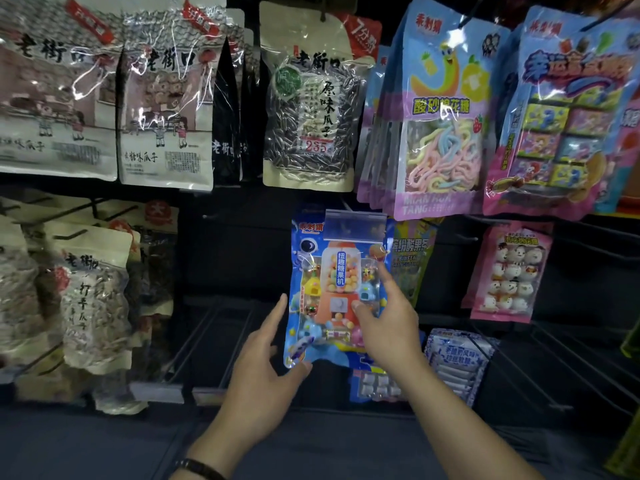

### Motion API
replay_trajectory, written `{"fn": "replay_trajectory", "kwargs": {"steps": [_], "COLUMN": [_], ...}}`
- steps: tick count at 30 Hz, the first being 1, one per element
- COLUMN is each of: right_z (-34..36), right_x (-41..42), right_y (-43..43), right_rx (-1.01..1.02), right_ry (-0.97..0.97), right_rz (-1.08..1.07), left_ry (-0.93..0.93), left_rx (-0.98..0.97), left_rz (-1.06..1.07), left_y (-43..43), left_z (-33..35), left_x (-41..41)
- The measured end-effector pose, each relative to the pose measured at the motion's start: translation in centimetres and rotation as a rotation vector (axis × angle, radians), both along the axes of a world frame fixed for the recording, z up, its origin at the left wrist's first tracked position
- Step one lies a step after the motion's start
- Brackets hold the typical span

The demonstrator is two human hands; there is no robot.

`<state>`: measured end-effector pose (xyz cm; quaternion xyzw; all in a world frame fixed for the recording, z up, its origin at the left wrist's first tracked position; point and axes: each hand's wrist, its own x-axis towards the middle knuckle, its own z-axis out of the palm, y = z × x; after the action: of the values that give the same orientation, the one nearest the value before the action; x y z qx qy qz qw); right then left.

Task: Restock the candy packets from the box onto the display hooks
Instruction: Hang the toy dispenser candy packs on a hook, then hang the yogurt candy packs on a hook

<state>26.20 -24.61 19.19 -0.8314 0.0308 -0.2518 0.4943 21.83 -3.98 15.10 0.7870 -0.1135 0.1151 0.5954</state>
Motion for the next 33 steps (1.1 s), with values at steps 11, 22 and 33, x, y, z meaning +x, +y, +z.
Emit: {"fn": "replay_trajectory", "kwargs": {"steps": [11,22,33], "right_z": [0.5,-10.4,-32.4], "right_x": [-2.0,-14.0,-27.5], "right_y": [-1.0,1.2,5.4], "right_rx": [-0.187,-0.112,-0.717], "right_ry": [0.175,0.361,0.848], "right_rz": [-0.018,0.218,0.533], "left_ry": [0.026,0.302,0.513], "left_rx": [0.424,0.949,1.319], "left_rz": [-0.219,-0.404,-0.62], "left_y": [2.8,7.6,9.5], "left_z": [-1.9,-5.0,-15.5], "left_x": [-4.0,-14.1,-20.3]}}
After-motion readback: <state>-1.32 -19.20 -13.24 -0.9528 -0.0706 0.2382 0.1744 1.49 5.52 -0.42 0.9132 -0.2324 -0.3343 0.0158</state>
